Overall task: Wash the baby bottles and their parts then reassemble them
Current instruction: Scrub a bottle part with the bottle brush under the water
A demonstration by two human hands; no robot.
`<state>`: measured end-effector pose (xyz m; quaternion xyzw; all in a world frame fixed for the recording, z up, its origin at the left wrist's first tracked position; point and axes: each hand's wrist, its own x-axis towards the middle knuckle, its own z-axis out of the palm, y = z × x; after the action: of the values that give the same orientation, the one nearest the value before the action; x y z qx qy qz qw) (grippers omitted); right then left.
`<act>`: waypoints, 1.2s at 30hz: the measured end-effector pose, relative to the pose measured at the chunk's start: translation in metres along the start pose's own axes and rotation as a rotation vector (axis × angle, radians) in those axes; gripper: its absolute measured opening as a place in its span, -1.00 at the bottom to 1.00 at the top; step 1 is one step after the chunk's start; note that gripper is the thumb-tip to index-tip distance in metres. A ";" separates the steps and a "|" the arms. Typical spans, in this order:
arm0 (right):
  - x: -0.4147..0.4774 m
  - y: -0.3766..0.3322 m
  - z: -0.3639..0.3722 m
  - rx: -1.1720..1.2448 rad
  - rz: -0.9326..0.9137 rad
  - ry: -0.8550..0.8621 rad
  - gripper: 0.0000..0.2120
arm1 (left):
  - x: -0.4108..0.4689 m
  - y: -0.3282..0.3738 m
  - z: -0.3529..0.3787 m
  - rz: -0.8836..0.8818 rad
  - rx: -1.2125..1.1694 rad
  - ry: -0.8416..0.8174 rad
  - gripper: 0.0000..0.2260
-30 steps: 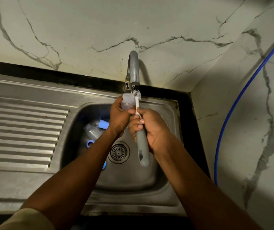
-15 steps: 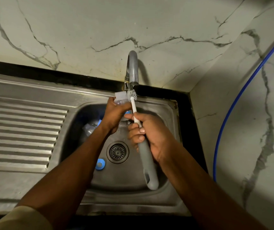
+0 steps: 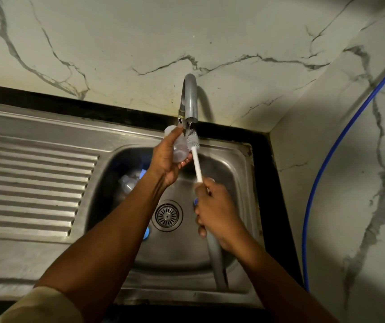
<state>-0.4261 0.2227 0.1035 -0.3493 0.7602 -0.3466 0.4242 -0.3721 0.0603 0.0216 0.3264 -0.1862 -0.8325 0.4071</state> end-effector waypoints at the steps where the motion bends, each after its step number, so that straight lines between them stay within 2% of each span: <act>1: 0.008 -0.003 -0.004 0.004 0.006 0.027 -0.81 | -0.002 -0.004 0.003 -0.025 0.025 -0.028 -0.60; 4: 0.024 -0.013 -0.014 0.056 0.053 0.030 -0.79 | -0.002 -0.007 0.009 -0.074 -0.008 -0.027 -0.77; 6: 0.014 -0.015 -0.013 -0.025 0.025 -0.034 -0.76 | 0.003 0.002 0.003 -0.073 -0.086 0.024 -0.72; 8: 0.000 -0.013 -0.012 -0.091 -0.005 -0.094 -0.71 | 0.009 0.009 -0.006 -0.093 -0.005 0.059 -0.68; 11: 0.007 -0.018 -0.013 -0.036 0.025 -0.069 -0.71 | 0.006 -0.002 -0.006 -0.117 0.060 0.115 -0.69; 14: 0.016 -0.022 -0.011 -0.078 -0.007 -0.051 -0.59 | 0.003 -0.011 -0.001 -0.148 -0.068 0.086 -0.62; 18: -0.010 -0.012 -0.002 -0.332 -0.118 -0.111 -0.55 | 0.012 0.003 -0.002 -0.110 -0.183 0.081 -0.73; 21: -0.002 -0.016 0.004 -0.353 -0.168 0.022 -0.58 | 0.014 0.002 0.002 -0.150 -0.113 0.046 -0.62; 26: 0.009 -0.020 0.019 -0.307 -0.173 0.071 -0.57 | 0.020 0.009 0.000 -0.199 -0.062 0.004 -0.46; 29: 0.012 -0.019 0.015 -0.229 -0.094 0.056 -0.63 | 0.017 0.001 -0.004 -0.138 -0.077 0.025 -0.46; 32: 0.024 -0.018 -0.002 -0.070 0.009 0.021 -0.65 | 0.010 -0.006 -0.004 -0.059 -0.011 0.172 -0.39; 34: 0.012 -0.010 -0.008 -0.120 -0.017 -0.030 -0.59 | 0.013 -0.002 -0.009 -0.033 -0.050 0.223 -0.43; 36: -0.006 -0.003 -0.010 -0.213 -0.063 -0.068 -0.55 | 0.015 0.003 -0.015 -0.046 -0.110 0.207 -0.40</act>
<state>-0.4323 0.2284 0.1120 -0.4277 0.7665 -0.2651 0.3991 -0.3670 0.0458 0.0071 0.3922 -0.0895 -0.8123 0.4223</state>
